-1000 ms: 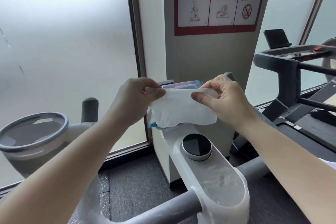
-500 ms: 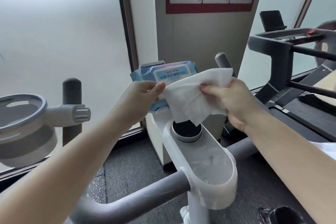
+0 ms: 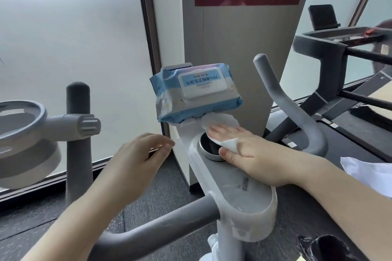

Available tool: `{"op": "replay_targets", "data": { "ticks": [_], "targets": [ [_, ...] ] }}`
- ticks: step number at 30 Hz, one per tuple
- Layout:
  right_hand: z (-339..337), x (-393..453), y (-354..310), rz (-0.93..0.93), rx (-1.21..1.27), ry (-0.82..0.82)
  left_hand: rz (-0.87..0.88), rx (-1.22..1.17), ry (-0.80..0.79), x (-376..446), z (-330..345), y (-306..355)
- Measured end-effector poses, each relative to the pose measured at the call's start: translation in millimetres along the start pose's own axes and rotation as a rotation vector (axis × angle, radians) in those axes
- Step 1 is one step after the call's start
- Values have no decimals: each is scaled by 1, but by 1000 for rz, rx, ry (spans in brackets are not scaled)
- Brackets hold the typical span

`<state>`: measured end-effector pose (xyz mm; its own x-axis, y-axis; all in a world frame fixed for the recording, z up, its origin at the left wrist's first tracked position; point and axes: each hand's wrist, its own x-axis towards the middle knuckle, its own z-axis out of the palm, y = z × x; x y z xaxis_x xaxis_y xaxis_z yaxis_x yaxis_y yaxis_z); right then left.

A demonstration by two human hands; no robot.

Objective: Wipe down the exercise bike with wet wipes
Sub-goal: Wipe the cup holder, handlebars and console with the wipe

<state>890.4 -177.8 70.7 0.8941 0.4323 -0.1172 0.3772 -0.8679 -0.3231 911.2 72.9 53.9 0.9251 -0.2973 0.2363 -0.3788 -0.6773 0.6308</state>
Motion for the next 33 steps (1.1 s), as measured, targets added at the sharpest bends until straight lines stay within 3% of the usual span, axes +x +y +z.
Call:
{"op": "replay_targets", "data": {
  "ticks": [5, 10, 13, 17, 24, 28, 33],
  "targets": [
    [2, 1, -12, -81, -90, -89, -21, -84, 50, -22, -2, -5],
    [-7, 1, -8, -13, -92, -77, 57, -55, 14, -47, 19, 10],
    [0, 3, -18, -43, -85, -95, 97, 108, -33, -61, 36, 14],
    [-6, -8, -8, 7, -50, -79, 147, 246, 56, -70, 26, 12],
    [0, -4, -18, -22, -38, -98, 35, 239, 178, -85, -6, -17],
    [-10, -12, -8, 47, 61, -67, 54, 426, 169, -91, 1, -22],
    [-7, -24, -26, 59, 145, -57, 224, 386, 191, -97, 18, -7]
  ]
}}
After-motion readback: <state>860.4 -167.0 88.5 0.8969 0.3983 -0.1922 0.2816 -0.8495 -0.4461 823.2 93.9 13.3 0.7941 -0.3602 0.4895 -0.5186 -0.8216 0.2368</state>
